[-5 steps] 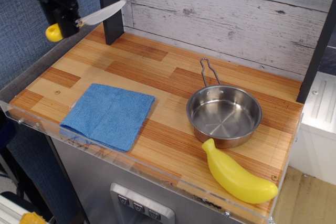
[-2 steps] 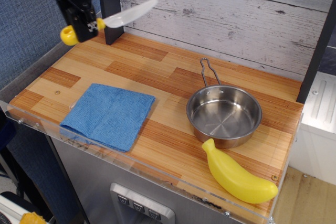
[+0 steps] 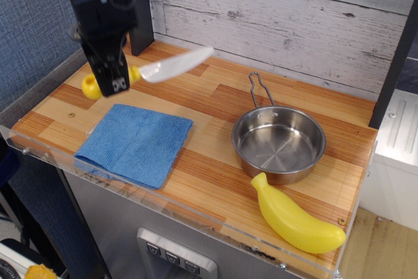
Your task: Place the knife on the blue towel.
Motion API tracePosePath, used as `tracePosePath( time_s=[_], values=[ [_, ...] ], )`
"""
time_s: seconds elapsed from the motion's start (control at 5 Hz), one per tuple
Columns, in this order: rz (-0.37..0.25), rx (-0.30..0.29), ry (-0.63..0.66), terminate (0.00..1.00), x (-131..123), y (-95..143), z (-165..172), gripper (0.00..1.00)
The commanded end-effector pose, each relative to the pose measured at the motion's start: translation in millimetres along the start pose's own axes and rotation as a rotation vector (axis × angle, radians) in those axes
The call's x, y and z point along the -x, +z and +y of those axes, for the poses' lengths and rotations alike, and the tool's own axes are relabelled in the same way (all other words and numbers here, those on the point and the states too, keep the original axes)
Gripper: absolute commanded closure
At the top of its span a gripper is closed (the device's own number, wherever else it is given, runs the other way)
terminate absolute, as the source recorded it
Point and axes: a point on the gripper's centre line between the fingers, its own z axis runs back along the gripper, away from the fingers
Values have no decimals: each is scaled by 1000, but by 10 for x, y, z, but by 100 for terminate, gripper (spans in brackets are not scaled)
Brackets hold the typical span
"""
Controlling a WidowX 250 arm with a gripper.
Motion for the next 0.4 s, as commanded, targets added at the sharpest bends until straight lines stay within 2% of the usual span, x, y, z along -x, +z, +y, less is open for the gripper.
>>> tracePosePath(
  time_s=[0.0,0.2],
  values=[
    [28,-38,-62,0,211,-122,-229,100],
    [70,-44,-82,0,268,-314,-286,100]
  ],
)
